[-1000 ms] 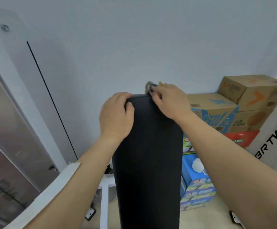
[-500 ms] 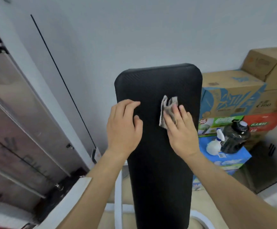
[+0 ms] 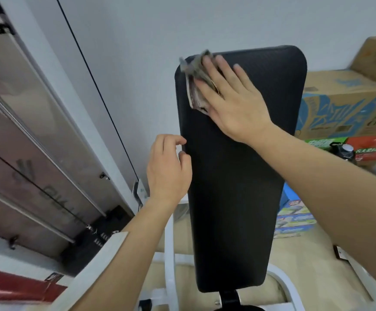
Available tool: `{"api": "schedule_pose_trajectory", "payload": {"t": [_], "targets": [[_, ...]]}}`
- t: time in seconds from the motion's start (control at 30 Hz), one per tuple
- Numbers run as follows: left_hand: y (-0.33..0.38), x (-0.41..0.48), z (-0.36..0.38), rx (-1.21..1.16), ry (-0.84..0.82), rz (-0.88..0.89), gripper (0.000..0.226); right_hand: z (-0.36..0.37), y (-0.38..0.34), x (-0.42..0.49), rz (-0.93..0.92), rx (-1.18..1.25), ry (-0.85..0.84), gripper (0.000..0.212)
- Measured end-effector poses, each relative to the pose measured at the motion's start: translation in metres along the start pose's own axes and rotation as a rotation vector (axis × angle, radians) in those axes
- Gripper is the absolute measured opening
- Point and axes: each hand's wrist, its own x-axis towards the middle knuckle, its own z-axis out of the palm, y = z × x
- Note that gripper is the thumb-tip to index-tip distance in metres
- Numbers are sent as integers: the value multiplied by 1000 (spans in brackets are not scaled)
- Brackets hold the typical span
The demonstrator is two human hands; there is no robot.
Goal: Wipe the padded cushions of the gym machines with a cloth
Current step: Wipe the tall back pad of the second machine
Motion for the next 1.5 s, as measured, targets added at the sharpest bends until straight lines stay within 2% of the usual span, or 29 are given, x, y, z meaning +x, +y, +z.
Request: {"api": "schedule_pose_trajectory", "payload": {"t": [0.17, 0.3, 0.5, 0.57, 0.63, 0.77, 0.83, 0.9, 1.1, 1.2, 1.27, 1.37, 1.5], "targets": [[-27, -18, 15, -72, 64, -50, 21, 18, -41, -29, 67, 84, 51, 47], [-59, -55, 51, -86, 36, -51, 20, 42, -80, -71, 69, 99, 132, 48], [-85, -109, 104, -169, 101, -201, 14, 64, -114, -121, 56, 127, 215, 50], [-84, -120, 110, -176, 116, -236, 16, 72, -128, -151, 17, 150, 138, 52], [-87, -130, 112, -170, 116, -244, 20, 81, -148, -200, -65, 176, -27, 52], [-88, -150, 103, -105, 25, -243, 32, 83, -170, -298, -430, 88, -418, 66], [-82, -154, 95, -90, -11, -219, 31, 78, -155, -296, -503, 58, -443, 66], [-69, -149, 86, -101, -16, -204, 27, 67, -129, -262, -436, 61, -354, 58], [1, -106, 71, -141, 16, -98, 20, 18, 1, -134, -12, -2, -66, 48], [16, -102, 75, -177, 29, -94, 17, 19, 21, -144, 261, 18, -35, 52], [10, -114, 83, -177, 23, -108, 17, 33, 2, -178, 334, 72, -15, 53], [-9, -147, 99, -157, -42, -140, 17, 64, -46, -266, 265, 171, -58, 52], [-33, -186, 115, -87, -125, -178, 17, 83, -109, -392, -85, 161, -389, 49]]}}
